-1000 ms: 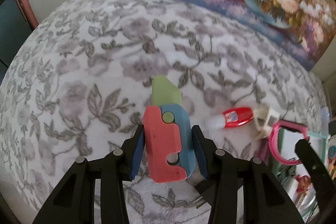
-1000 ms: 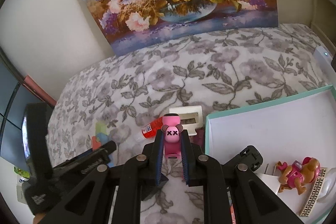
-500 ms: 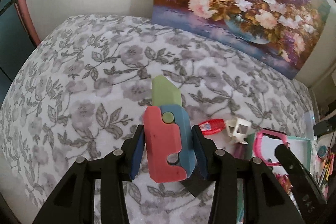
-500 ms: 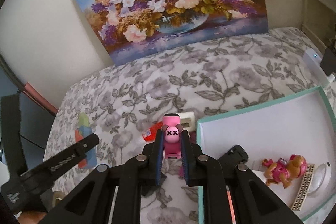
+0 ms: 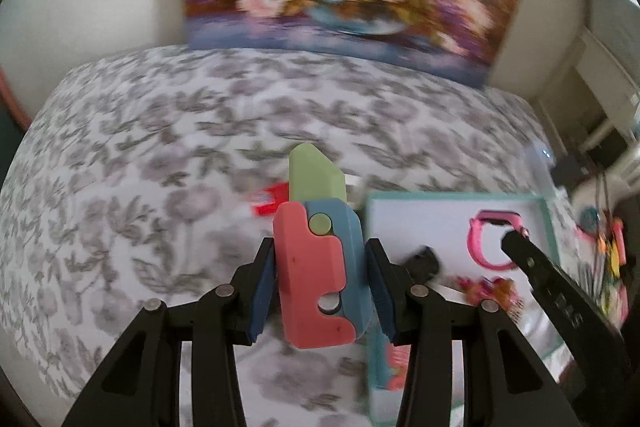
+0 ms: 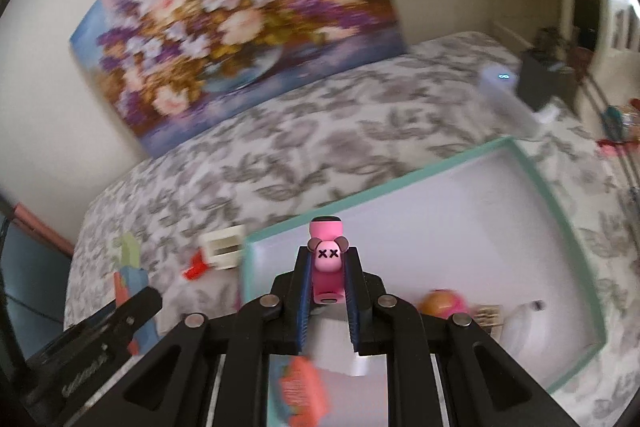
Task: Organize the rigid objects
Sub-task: 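Lift the pink carrot knife and bear figure and carry both over the tray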
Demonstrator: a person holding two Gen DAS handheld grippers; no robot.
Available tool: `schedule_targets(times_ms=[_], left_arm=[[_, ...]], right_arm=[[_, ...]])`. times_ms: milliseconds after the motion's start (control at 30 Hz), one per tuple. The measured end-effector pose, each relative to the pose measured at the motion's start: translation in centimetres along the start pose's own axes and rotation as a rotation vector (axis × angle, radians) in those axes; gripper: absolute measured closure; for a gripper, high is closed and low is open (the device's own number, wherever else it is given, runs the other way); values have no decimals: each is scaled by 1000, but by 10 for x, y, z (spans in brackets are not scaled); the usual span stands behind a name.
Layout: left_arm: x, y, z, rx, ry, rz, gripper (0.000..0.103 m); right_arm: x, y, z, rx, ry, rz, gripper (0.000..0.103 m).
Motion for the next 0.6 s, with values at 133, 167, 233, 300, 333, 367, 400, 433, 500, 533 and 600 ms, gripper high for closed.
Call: schedule_targets(times_ms=[133,167,233,300,333,367,400,433,500,533,600], left_arm=[[-8,36,6,-30,-18,73,57],[-9,43,7,-42,-23,84,57],[-14,59,11,-71,-38,112,57],[-17,72,17,-82,-55,135,57],[-19,77,20,-84,-64,145,57],[-21,81,22,-85,-72,151,57],[-23,86,26,-89,-83,158,57],[-24,89,29,-91,-92,162,57],[-26,95,37,-96,-109,164,57],[-27,97,39,-95,-113,167,57],[-28,101,45,-88,-119,176,57]], right_arm=[[3,39,0,-30,-2,67,86],[3,46,0,-32,-4,84,86],[5,64,0,-41,-4,122,86],[6,77,0,-44,-4,148,86],[6,84,0,-48,-3,161,86],[6,89,0,-52,-2,168,86],[6,95,0,-60,0,177,86],[6,99,0,-66,1,183,86],[6,109,0,-77,1,197,86],[6,114,0,-85,1,203,86],[6,119,1,-95,-1,208,86]])
Point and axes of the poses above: each gripper's, at about its wrist camera, not at the fingertips, and z roughly the way its jaws point, y to its right, x to its top, the point moved 6 cm from there along z, roughly the way its jaws point, and after that the axes turned 6 degrees about -x, right-handed, at the moved point
